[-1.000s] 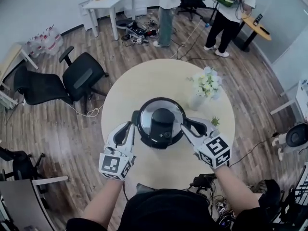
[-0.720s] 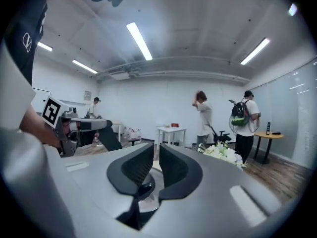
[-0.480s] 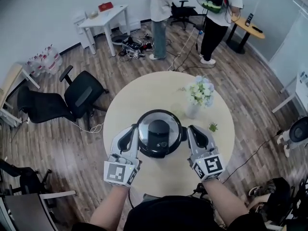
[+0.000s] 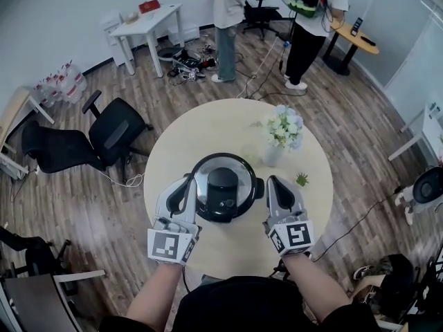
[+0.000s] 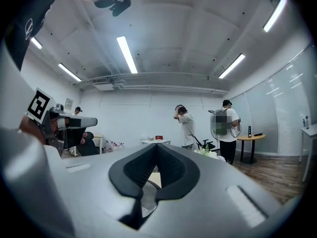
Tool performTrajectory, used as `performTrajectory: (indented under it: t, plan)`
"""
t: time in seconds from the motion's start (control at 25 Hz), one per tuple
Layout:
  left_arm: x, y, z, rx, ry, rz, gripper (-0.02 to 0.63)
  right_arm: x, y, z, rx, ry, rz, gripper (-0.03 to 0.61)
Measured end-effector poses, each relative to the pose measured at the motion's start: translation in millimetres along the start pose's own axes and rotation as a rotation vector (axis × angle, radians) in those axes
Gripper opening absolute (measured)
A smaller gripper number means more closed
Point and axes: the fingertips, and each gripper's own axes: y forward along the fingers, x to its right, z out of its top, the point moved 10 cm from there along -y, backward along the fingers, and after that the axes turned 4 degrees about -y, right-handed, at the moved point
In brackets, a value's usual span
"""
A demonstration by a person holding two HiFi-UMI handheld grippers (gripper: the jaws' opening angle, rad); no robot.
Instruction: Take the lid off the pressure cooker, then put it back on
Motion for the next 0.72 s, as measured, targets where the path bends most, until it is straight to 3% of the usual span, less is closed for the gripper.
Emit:
performTrajectory:
  t: [0.72]
  plan:
    - [-2.2,-2.2,-3.8,-0.019,-0.020,0.021,0.000,12.5,-0.2,8.4,-0.016,-0.009,-0.004,0.006]
